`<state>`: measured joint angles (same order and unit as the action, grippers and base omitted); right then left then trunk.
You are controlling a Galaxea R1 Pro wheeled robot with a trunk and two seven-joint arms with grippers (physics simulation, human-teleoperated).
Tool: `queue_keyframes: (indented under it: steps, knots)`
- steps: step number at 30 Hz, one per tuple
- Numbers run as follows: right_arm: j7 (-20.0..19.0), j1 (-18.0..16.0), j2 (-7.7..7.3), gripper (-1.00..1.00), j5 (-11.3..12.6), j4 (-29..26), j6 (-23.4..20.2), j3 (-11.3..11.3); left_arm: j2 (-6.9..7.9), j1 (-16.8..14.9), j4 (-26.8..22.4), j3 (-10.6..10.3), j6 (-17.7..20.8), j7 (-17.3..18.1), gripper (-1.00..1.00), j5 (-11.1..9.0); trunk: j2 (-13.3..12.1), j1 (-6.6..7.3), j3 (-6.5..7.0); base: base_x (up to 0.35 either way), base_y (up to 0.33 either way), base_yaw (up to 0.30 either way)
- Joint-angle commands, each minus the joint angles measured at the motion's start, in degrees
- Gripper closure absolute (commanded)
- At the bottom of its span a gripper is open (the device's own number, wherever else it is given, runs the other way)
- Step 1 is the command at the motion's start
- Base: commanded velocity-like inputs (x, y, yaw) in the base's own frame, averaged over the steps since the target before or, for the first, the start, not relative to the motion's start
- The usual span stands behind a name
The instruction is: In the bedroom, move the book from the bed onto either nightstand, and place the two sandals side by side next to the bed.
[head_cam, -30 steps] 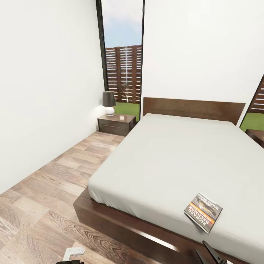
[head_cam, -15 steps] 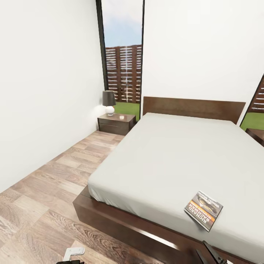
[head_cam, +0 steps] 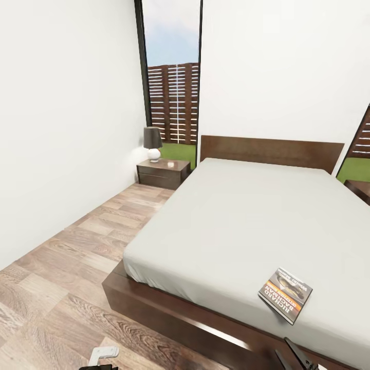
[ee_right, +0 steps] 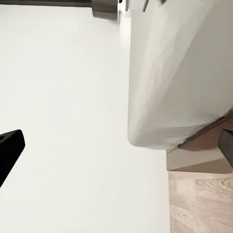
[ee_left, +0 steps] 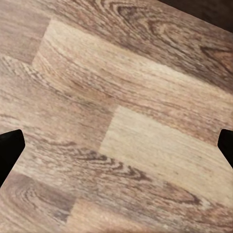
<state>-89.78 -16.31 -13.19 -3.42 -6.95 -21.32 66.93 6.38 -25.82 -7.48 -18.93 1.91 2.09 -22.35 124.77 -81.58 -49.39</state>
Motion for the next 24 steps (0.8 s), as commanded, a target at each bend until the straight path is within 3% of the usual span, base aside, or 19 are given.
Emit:
queue_keyframes:
  steps: [1, 9, 17, 24]
  knots:
    - [-0.2, 0.0, 0.0, -1.0, -0.4, -0.1, -0.6, 0.3, 0.04, 0.0, -0.1, -0.4, 0.2, 0.1, -1.0, -0.6, 0.0, 0.01, -0.05, 0.0, 0.0, 0.0]
    - [-0.2, -0.3, -0.06, -1.0, -0.2, -0.3, -0.7, 0.3, 0.04, 0.0, -0.1, -0.4, 0.2, 0.1, -1.0, -0.6, 0.0, 0.01, -0.05, 0.0, 0.0, 0.0]
    - [-0.2, -2.8, -0.08, -1.0, -0.1, -0.4, -0.7, 0.3, 0.04, 0.0, -0.1, -0.4, 0.2, 0.1, -1.0, -0.6, 0.0, 0.01, -0.05, 0.0, 0.0, 0.0]
    - [2.2, -4.5, -0.38, -1.0, -0.1, -0.5, -0.7, 0.3, 0.04, 0.0, -0.1, -0.4, 0.1, 0.1, -1.0, -0.6, 0.0, 0.01, -0.05, 0.0, 0.0, 0.0]
